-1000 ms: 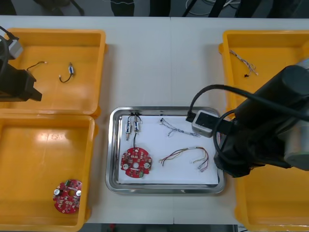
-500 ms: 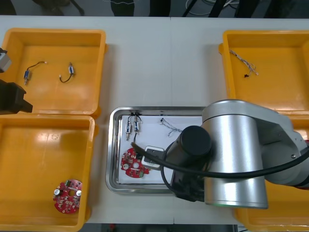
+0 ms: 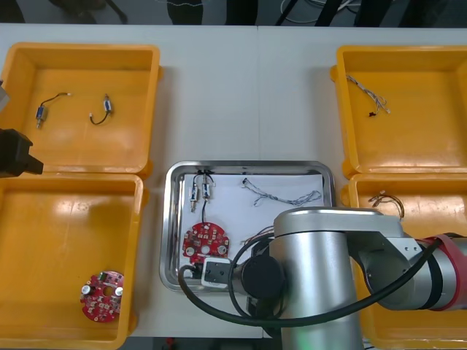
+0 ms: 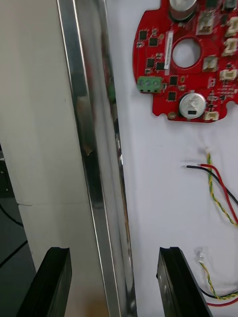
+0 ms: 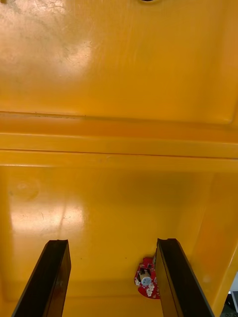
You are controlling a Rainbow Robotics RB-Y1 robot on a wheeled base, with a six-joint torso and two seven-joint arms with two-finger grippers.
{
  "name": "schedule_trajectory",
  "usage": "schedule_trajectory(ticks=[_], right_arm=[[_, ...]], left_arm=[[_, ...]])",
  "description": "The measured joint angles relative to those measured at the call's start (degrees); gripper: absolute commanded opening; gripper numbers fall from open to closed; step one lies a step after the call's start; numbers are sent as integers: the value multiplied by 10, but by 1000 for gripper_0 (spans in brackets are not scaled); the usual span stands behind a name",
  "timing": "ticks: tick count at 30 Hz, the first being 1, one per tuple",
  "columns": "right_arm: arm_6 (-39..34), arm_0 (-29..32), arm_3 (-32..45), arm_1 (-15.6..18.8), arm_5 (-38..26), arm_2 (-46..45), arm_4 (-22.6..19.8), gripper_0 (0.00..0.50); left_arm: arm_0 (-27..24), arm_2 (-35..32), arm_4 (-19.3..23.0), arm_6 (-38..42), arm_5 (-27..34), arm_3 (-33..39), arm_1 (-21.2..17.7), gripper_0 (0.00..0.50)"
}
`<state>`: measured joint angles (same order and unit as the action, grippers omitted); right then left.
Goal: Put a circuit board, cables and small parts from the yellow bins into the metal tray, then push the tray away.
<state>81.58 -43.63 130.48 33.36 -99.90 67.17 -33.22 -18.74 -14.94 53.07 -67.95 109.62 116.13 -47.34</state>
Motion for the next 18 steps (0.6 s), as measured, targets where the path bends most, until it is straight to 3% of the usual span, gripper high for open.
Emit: schedule_trajectory(ticks=[18], right_arm=[[10,2,-73,-28,9,6,5,500]], left_arm=[[0,0,-5,-15,0,0,0,500]])
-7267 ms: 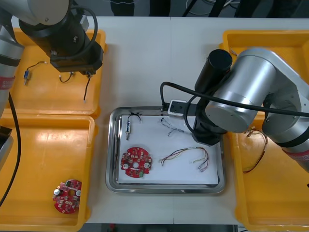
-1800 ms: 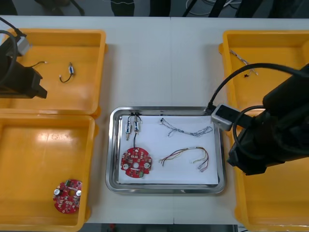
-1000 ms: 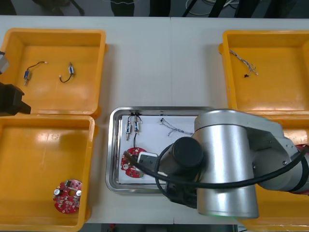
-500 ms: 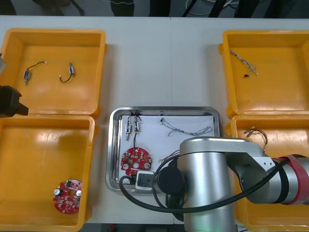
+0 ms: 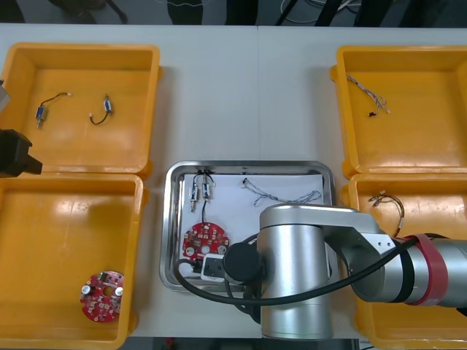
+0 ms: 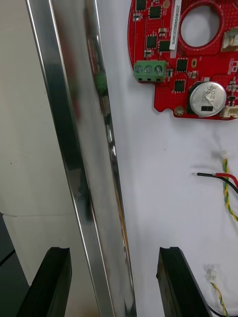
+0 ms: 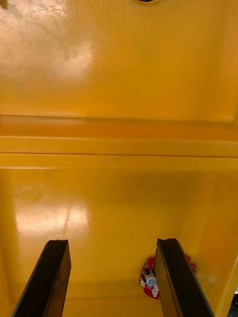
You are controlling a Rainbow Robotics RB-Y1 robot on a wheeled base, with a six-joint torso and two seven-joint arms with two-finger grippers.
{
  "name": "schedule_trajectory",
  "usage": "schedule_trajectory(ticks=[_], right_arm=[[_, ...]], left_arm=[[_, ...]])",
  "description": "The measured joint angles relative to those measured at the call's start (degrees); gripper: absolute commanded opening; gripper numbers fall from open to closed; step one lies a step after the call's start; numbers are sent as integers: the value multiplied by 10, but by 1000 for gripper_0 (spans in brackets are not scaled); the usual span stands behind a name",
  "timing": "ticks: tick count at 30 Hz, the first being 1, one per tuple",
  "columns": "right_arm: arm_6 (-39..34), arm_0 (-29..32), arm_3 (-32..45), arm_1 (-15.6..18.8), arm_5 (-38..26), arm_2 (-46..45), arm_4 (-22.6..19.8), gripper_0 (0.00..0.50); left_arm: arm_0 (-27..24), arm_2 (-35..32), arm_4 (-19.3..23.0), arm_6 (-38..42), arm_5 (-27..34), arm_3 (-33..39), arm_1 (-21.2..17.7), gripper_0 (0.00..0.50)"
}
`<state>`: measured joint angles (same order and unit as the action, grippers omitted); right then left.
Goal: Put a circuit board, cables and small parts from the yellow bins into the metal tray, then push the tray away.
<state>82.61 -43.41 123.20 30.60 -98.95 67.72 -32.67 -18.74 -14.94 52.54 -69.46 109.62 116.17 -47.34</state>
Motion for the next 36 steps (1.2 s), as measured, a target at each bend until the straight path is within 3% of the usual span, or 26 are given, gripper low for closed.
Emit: schedule_trajectory(ticks=[21,29,36], right_arm=[[0,20,-39,-26,19,11,41,500],[0,36,-43,-34,29,28,90,500],[0,49,-44,-35,34,40,104,500]], left_arm=[[0,0,-1,0,0,0,0,500],[0,0,-1,0,0,0,0,500],[0,0,-1,0,0,0,0,500]])
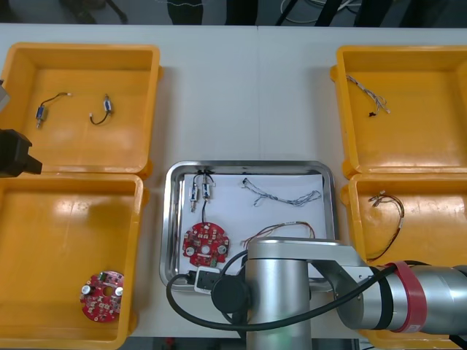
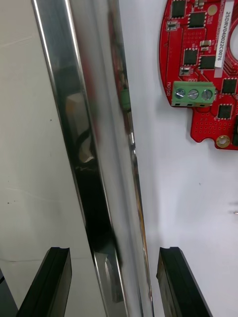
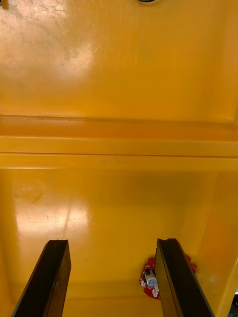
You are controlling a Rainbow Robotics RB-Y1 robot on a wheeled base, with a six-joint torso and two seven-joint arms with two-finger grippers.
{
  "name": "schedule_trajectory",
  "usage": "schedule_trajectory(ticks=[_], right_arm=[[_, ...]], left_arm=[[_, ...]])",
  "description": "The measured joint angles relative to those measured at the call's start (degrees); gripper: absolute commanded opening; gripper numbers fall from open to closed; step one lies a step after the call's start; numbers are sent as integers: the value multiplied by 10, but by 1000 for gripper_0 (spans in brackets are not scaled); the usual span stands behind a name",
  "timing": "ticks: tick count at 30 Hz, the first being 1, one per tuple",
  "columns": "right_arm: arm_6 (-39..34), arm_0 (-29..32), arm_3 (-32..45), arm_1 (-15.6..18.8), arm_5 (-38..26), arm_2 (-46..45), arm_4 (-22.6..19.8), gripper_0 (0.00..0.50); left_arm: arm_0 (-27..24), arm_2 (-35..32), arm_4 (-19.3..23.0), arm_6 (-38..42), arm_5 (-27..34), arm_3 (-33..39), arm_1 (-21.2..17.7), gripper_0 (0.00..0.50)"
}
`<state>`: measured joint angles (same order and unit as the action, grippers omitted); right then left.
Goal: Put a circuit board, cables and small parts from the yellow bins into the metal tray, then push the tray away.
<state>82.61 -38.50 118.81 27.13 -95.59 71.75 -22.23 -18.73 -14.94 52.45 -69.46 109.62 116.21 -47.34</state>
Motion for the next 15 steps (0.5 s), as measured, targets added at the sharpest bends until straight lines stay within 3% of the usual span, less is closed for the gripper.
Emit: schedule_trajectory(ticks=[15], right_arm=[[0,3,-21,-5,18,3,14,500]], left_arm=[[0,0,0,0,0,0,0,500]])
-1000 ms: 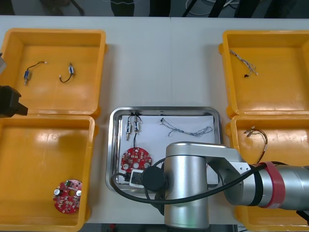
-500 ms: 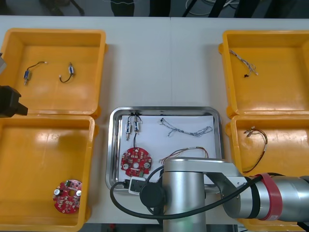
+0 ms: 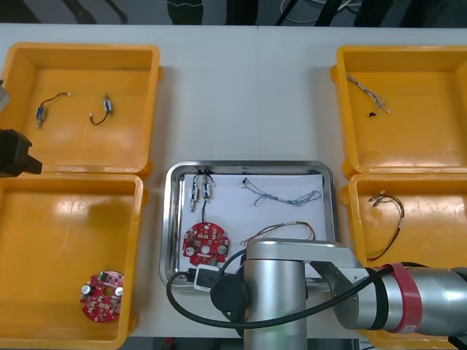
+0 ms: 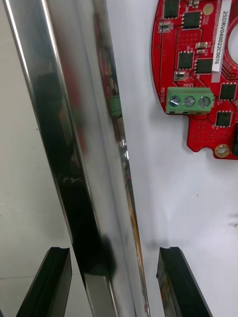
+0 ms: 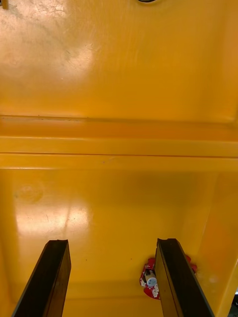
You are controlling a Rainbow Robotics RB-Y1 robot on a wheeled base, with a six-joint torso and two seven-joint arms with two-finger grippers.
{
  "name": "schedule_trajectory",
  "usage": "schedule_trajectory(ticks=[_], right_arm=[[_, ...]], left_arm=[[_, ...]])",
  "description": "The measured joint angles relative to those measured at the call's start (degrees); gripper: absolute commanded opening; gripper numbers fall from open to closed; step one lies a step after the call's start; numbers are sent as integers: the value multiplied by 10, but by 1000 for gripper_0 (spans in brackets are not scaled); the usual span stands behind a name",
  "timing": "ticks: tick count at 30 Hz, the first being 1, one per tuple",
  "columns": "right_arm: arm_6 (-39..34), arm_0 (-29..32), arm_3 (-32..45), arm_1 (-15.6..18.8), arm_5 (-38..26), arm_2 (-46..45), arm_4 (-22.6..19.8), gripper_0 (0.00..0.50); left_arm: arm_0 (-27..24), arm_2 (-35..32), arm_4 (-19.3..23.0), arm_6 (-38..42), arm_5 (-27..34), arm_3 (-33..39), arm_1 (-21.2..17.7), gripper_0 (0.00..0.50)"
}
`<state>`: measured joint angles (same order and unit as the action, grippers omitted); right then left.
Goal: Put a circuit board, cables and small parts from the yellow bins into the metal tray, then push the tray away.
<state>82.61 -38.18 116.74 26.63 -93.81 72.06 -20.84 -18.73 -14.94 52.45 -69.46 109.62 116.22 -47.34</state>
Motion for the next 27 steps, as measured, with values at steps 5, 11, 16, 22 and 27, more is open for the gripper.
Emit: schedule_trajectory(ticks=[5,11,16,22,27], right_arm=[[0,0,-1,-3,2,0,2,500],[0,0,-1,-3,2,0,10,500],[0,0,-1,-3,2,0,11,154],[0,0,8,-3,-1,0,12,24],[0,0,14,-3,-4,0,13,17]], left_arm=[[0,0,0,0,0,0,0,500],[0,0,0,0,0,0,0,500],[0,0,0,0,0,0,0,500],[0,0,0,0,0,0,0,500],[0,0,0,0,0,0,0,500]])
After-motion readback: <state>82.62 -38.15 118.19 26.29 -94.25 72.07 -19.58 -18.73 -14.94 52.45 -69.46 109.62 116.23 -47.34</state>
